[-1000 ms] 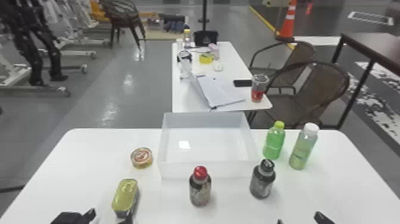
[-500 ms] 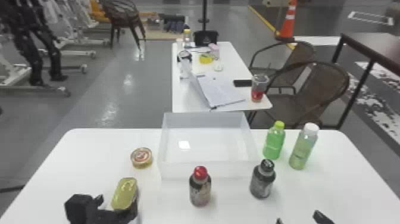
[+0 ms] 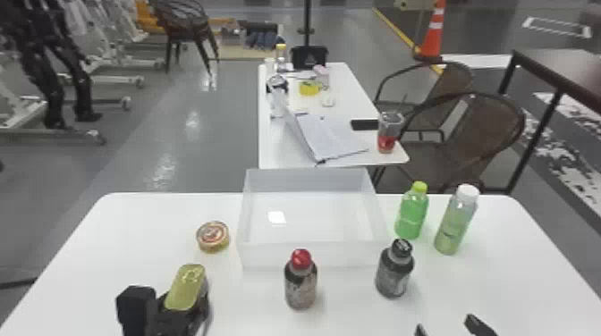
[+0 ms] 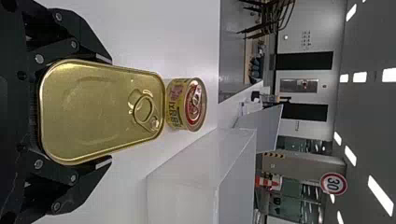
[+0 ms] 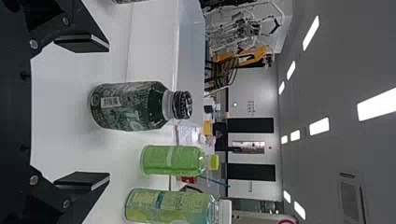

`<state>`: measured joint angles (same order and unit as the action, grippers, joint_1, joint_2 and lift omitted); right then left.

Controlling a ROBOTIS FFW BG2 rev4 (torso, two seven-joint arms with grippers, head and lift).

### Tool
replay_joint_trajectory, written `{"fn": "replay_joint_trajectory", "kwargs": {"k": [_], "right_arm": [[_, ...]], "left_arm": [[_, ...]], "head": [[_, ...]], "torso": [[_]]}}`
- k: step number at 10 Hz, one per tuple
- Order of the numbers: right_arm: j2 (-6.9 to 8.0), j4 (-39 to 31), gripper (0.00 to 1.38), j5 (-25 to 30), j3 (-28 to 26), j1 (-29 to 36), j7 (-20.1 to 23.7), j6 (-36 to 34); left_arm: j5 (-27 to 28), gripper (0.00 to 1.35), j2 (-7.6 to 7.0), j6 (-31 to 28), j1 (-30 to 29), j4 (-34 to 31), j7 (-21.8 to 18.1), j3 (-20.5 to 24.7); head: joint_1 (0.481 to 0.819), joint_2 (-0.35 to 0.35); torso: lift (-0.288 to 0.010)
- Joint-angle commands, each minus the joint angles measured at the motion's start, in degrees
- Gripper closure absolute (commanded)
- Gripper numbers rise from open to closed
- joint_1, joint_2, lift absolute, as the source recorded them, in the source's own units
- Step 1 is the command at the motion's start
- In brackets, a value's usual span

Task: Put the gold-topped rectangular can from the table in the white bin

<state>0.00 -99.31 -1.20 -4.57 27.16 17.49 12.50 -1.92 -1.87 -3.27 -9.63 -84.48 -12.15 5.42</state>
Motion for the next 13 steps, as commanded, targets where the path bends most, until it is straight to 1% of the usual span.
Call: {"fn": "replay_joint_trajectory", "kwargs": {"k": [1, 2, 3, 4, 5, 6, 7, 8, 9, 10, 11, 12, 13], "right_arm": [[0.05, 0.09, 0.4, -0.12, 0.0, 0.0, 0.0, -0.02], [0.05, 0.09, 0.43, -0.12, 0.0, 0.0, 0.0, -0.02], [0.05, 0.09, 0.44, -0.12, 0.0, 0.0, 0.0, -0.02], [0.05, 0.09, 0.44, -0.12, 0.0, 0.0, 0.09, -0.02], [0.05, 0.09, 0.44, -0.38, 0.0, 0.09, 0.09, -0.02], [0.05, 0.17, 0.44, -0.56, 0.0, 0.09, 0.09, -0.02], [0.05, 0.17, 0.44, -0.56, 0.0, 0.09, 0.09, -0.02], [0.05, 0.26, 0.44, -0.65, 0.0, 0.0, 0.09, -0.02], [0.05, 0.44, 0.44, -0.73, 0.26, -0.17, 0.18, -0.02], [0.05, 0.7, 0.44, -0.73, 0.44, -0.53, 0.35, -0.02], [0.05, 0.88, 0.44, -0.73, 0.53, -0.7, 0.53, -0.02], [0.05, 1.14, 0.44, -0.82, 0.7, -0.97, 0.53, -0.02], [0.05, 1.32, 0.44, -0.91, 0.79, -1.14, 0.53, -0.02]], "left_arm": [[0.34, 0.97, 0.29, -0.15, -0.12, -0.07, 0.02, -0.23], [1.13, 0.97, 0.2, -0.15, -0.21, -0.43, 0.02, -0.49], [1.74, 0.98, 0.2, -0.07, -0.39, -1.48, 0.02, -0.49], [3.15, 0.98, 0.37, -0.42, -1.7, -5.17, 0.02, -0.05], [5.26, 0.98, 0.81, -0.77, -3.64, -12.55, 0.37, 0.12], [8.6, 0.98, 1.17, -2.97, -4.69, -20.64, 0.46, -0.23], [10.18, 0.98, 1.25, -3.93, -4.34, -25.83, 0.46, -1.2], [8.77, 0.98, 0.9, -5.07, -2.32, -27.58, -0.15, -2.34], [5.96, 0.98, -0.15, -8.06, 1.11, -27.5, -3.05, -3.48], [5.52, 0.98, -1.65, -10.96, 5.15, -26.27, -6.48, -5.33], [4.55, 0.98, -3.58, -11.93, 9.19, -23.19, -9.73, -7.97], [4.2, 0.98, -4.99, -12.72, 12.97, -19.94, -12.02, -10.78], [4.12, 0.98, -4.99, -12.63, 16.31, -15.63, -14.39, -13.24]], "head": [[0.549, 0.0], [0.549, 0.0], [0.549, 0.0], [0.549, 0.0], [0.549, 0.0], [0.549, 0.0], [0.549, 0.0], [0.549, 0.0], [0.549, 0.0], [0.549, 0.0], [0.549, 0.0], [0.549, 0.0], [0.549, 0.0]], "torso": [[-0.1], [-0.1], [-0.1], [-0.1], [-0.1], [-0.1], [-0.1], [-0.1], [-0.1], [-0.1], [-0.1], [-0.1], [-0.1]]}}
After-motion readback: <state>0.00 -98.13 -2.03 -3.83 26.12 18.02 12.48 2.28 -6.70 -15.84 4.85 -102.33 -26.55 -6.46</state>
